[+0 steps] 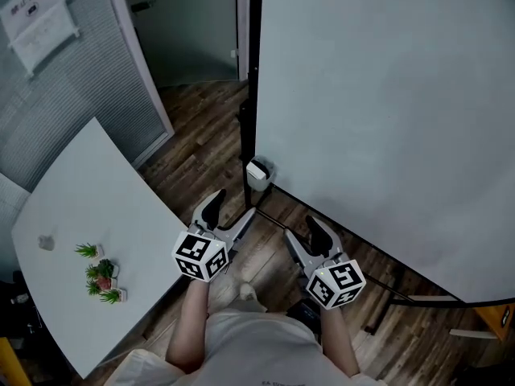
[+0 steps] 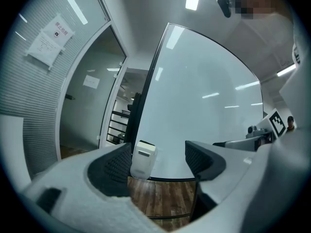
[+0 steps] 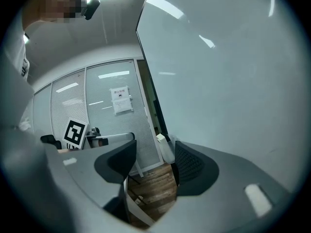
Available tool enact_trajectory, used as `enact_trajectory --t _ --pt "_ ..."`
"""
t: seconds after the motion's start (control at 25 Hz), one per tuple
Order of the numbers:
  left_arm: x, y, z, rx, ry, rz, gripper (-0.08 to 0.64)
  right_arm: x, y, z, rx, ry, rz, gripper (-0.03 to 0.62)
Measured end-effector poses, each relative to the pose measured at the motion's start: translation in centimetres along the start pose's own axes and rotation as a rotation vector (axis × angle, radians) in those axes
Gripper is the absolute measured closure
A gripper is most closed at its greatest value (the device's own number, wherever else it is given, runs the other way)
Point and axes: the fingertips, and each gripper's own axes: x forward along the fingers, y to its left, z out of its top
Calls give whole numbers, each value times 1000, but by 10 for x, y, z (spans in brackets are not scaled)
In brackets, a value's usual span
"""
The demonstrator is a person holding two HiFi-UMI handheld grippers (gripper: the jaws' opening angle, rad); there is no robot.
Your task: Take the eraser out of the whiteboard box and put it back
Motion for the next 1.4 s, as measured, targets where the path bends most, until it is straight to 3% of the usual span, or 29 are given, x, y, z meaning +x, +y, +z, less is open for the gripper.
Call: enact_trajectory --t 0.44,1.4 --pt "30 10 -2 12 24 -40 225 18 -12 -2 6 14 -32 337" --pt "72 27 -5 54 58 -36 228 55 -31 1 -3 36 12 336"
